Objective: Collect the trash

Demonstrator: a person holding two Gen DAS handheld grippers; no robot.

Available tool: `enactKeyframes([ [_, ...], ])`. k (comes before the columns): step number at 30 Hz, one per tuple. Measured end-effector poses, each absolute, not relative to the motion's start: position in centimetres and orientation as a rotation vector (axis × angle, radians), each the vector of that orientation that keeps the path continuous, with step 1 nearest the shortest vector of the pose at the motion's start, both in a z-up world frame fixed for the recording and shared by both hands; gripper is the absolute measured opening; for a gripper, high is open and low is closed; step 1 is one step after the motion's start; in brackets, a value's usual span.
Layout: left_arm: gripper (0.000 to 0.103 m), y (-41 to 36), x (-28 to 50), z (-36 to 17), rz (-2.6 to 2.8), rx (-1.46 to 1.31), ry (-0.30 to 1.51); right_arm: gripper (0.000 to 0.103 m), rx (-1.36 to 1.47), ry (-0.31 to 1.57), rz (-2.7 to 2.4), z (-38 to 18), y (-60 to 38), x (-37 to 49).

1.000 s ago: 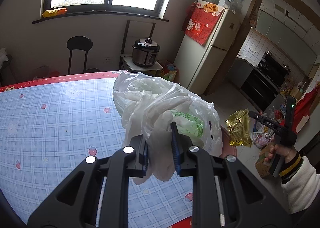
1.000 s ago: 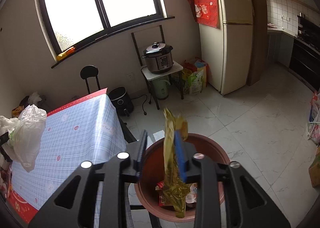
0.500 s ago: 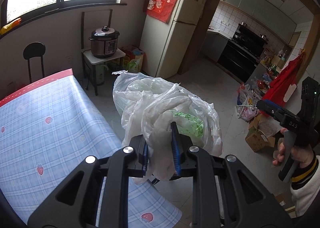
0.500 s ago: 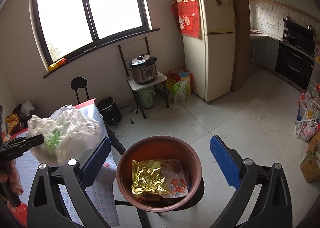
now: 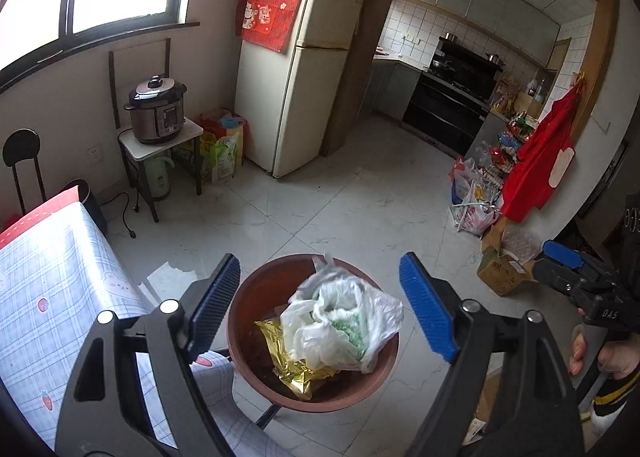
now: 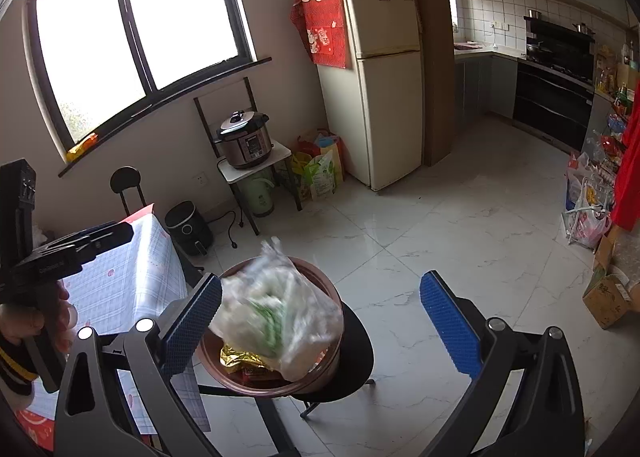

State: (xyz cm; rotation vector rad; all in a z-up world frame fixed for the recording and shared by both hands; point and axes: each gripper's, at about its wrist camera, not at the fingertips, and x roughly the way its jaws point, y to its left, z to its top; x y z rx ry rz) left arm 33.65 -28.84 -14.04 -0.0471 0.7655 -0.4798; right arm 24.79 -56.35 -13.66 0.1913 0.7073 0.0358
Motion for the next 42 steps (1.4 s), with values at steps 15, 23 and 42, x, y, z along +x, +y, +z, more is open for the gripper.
enactKeyframes([
  [15, 0.097, -17.8, 24.6, -7.7, -0.355, 0.022, 0.679, 0.098, 0.14, 0.668, 0.035, -8.6, -47.3, 20.4],
  [23, 0.097, -10.5, 17.9, -3.8, -0.288, 0.05, 0.626, 0.098, 0.101, 0.614, 0.03, -4.6, -39.5, 15.2],
  [42, 0.097, 0.3, 9.1, -0.3, -0.245, 0.034, 0.536, 0.098, 0.089, 0.576, -0.024, -1.9, -29.7, 8.4],
])
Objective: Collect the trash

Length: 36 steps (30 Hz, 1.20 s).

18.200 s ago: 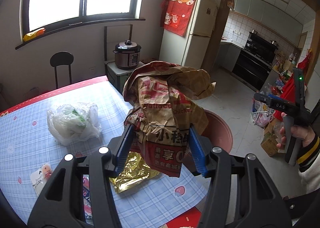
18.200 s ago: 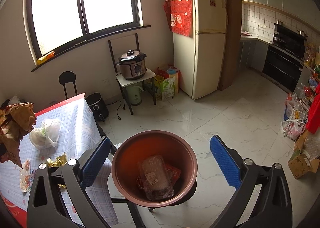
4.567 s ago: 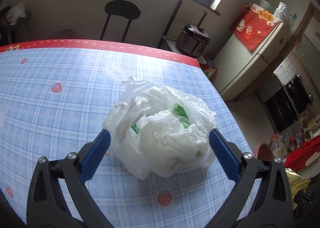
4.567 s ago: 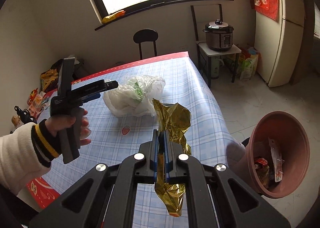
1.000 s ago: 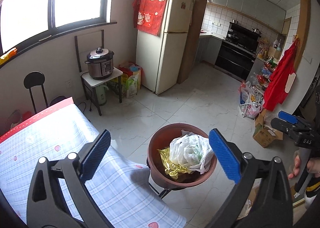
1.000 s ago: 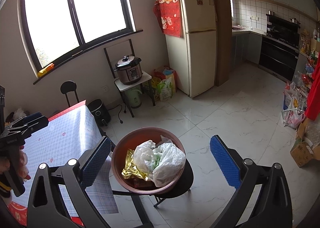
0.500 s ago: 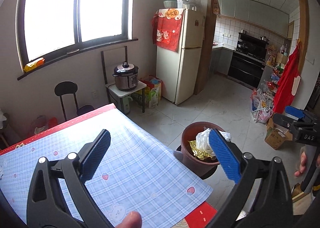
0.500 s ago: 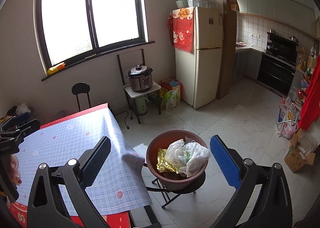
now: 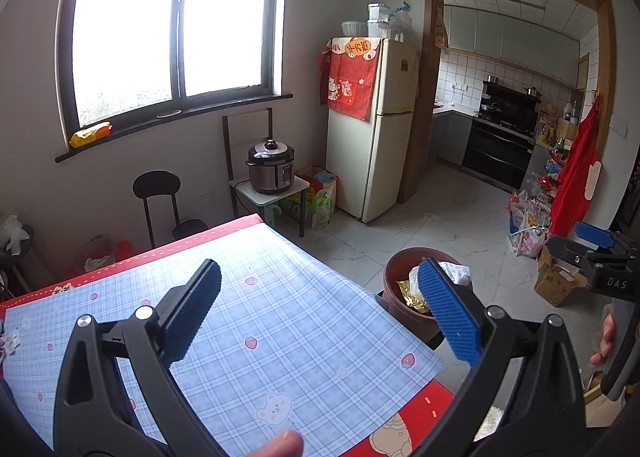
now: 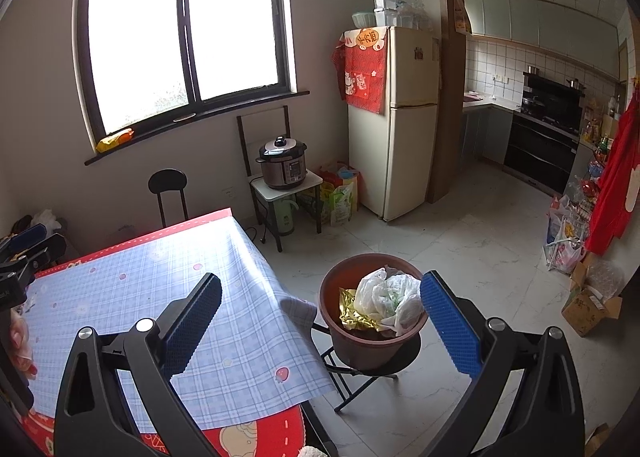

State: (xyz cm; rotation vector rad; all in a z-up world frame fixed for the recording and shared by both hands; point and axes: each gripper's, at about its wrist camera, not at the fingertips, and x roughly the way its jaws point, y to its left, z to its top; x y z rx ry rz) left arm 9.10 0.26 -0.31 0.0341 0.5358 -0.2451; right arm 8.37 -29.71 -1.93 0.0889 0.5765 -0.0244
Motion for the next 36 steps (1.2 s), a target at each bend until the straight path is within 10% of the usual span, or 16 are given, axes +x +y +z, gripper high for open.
enactKeyframes([
  [36, 0.097, -1.3, 9.8, 0.9, -0.281, 0.076, 0.506, 0.098, 0.119, 0.55, -0.086, -1.2, -30.7, 8.0],
])
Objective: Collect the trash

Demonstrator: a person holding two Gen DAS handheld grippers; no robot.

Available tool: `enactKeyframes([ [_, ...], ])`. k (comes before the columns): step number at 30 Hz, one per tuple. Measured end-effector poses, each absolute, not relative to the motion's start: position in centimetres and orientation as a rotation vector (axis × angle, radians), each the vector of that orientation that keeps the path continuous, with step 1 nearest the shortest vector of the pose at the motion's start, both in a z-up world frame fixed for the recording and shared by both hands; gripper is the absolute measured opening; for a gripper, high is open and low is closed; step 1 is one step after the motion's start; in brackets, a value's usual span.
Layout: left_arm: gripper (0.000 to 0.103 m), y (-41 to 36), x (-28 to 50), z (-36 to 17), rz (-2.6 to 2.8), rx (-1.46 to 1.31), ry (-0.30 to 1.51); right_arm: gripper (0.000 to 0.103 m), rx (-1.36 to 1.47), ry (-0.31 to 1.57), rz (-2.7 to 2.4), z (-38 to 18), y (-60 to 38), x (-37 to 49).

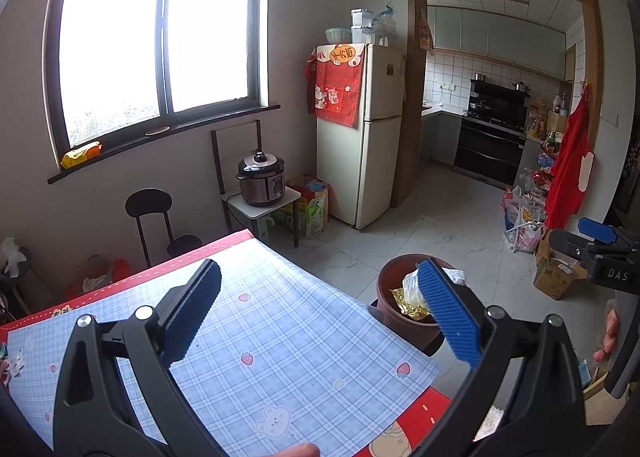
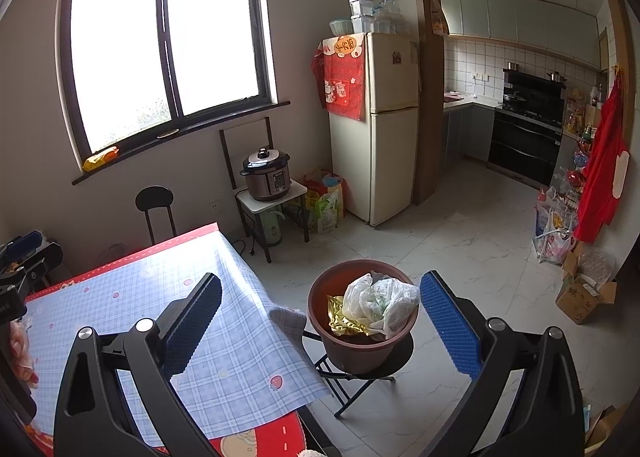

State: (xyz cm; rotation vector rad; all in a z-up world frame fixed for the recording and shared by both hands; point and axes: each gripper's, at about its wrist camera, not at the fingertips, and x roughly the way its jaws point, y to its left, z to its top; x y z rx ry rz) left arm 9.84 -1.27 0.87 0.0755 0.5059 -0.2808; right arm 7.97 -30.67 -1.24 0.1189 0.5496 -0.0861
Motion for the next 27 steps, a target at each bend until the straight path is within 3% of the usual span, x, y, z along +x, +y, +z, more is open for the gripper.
enactKeyframes([
  [27, 0.097, -3.3, 10.0, 0.8, -0.321, 0.081, 0.487, 0.098, 0.11, 0.554, -0.125, -1.1, -32.2, 7.5],
])
